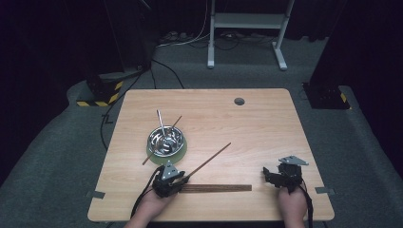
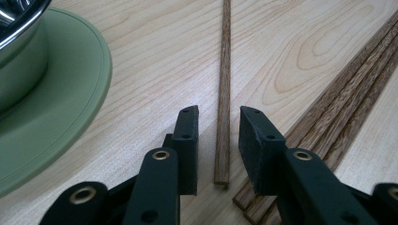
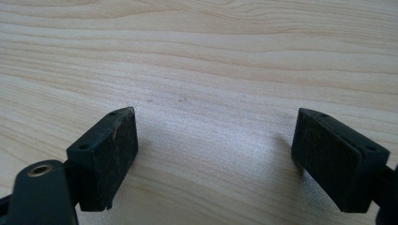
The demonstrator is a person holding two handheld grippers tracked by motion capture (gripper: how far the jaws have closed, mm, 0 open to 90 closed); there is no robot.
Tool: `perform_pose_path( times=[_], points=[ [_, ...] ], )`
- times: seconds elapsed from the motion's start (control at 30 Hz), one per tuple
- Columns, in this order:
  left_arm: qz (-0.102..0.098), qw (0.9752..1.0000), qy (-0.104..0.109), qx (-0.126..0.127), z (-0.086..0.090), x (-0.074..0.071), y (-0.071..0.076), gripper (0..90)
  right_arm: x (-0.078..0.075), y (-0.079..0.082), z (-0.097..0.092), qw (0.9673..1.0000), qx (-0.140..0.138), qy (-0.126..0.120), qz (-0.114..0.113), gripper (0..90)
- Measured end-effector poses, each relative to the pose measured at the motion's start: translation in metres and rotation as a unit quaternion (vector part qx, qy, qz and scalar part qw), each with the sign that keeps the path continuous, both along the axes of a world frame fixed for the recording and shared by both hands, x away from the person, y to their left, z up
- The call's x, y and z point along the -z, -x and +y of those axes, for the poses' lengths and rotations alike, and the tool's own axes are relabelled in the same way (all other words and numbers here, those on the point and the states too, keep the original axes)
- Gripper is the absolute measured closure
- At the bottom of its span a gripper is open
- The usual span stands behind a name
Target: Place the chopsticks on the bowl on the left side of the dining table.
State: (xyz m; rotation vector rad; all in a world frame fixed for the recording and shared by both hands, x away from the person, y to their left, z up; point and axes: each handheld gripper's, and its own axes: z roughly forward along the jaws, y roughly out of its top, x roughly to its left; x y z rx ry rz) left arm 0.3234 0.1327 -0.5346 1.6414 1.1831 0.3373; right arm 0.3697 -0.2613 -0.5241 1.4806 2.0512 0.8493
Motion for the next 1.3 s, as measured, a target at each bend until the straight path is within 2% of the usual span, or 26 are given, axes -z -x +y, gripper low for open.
perform_pose_path(
  times=[0.07, 0.1, 0.17, 0.2, 0.23, 0.5, 0.6, 0.63, 0.73, 0.77, 0.83, 1.0, 1.17, 1.3],
  points=[
    [-0.003, 1.0000, 0.003, -0.003, -0.002, 0.000, 0.000, 71.5, 0.000, 0.000, 0.000, 1.0000, 0.000, 0.000, 0.000, 14.6],
    [-0.004, 1.0000, -0.007, 0.004, -0.001, 0.000, 0.001, 71.5, 0.000, 0.000, 0.000, 1.0000, 0.000, 0.000, 0.000, 14.7],
    [-0.009, 1.0000, 0.002, 0.000, -0.004, 0.001, 0.001, 76.1, 0.000, 0.000, 0.000, 1.0000, 0.000, 0.000, 0.000, 14.7],
    [-0.008, 0.9999, -0.010, 0.008, -0.002, 0.001, 0.002, 78.4, 0.000, 0.000, 0.000, 1.0000, 0.000, 0.000, 0.000, 14.7],
    [-0.008, 0.9999, -0.006, 0.006, -0.003, 0.001, 0.002, 81.7, 0.000, 0.000, 0.000, 1.0000, 0.000, 0.000, 0.000, 14.7],
    [-0.017, 0.9997, -0.013, 0.007, -0.003, 0.001, 0.004, 83.2, 0.000, 0.000, 0.000, 1.0000, 0.000, 0.000, 0.000, 14.7],
    [-0.026, 0.9996, -0.001, 0.007, 0.000, -0.001, 0.006, 83.4, 0.000, 0.000, 0.000, 1.0000, 0.000, 0.000, 0.000, 14.7],
    [-0.028, 0.9995, 0.016, 0.001, 0.002, -0.003, 0.006, 83.4, 0.000, 0.000, 0.000, 1.0000, 0.000, 0.000, 0.000, 14.7],
    [-0.032, 0.9993, 0.017, 0.002, 0.006, -0.005, 0.006, 83.4, 0.000, 0.000, 0.000, 1.0000, 0.000, 0.000, 0.000, 14.7],
    [-0.044, 0.9989, 0.017, -0.006, 0.008, -0.007, 0.007, 83.4, 0.000, 0.000, 0.000, 1.0000, 0.000, 0.000, 0.000, 14.7],
    [-0.048, 0.9983, 0.031, -0.009, 0.012, -0.010, 0.007, 83.4, 0.000, 0.000, 0.000, 1.0000, 0.000, 0.000, 0.000, 14.7],
    [-0.057, 0.9976, 0.038, -0.012, 0.019, -0.016, 0.009, 83.5, 0.000, 0.000, 0.000, 1.0000, 0.000, 0.000, 0.000, 14.7],
    [-0.076, 0.9949, 0.062, -0.024, 0.021, -0.022, 0.012, 83.5, 0.000, 0.000, 0.000, 1.0000, 0.000, 0.000, 0.000, 14.8],
    [-0.081, 0.9946, 0.062, -0.020, 0.024, -0.026, 0.013, 83.5, 0.000, 0.000, 0.000, 1.0000, 0.000, 0.000, 0.000, 14.8]
  ],
)
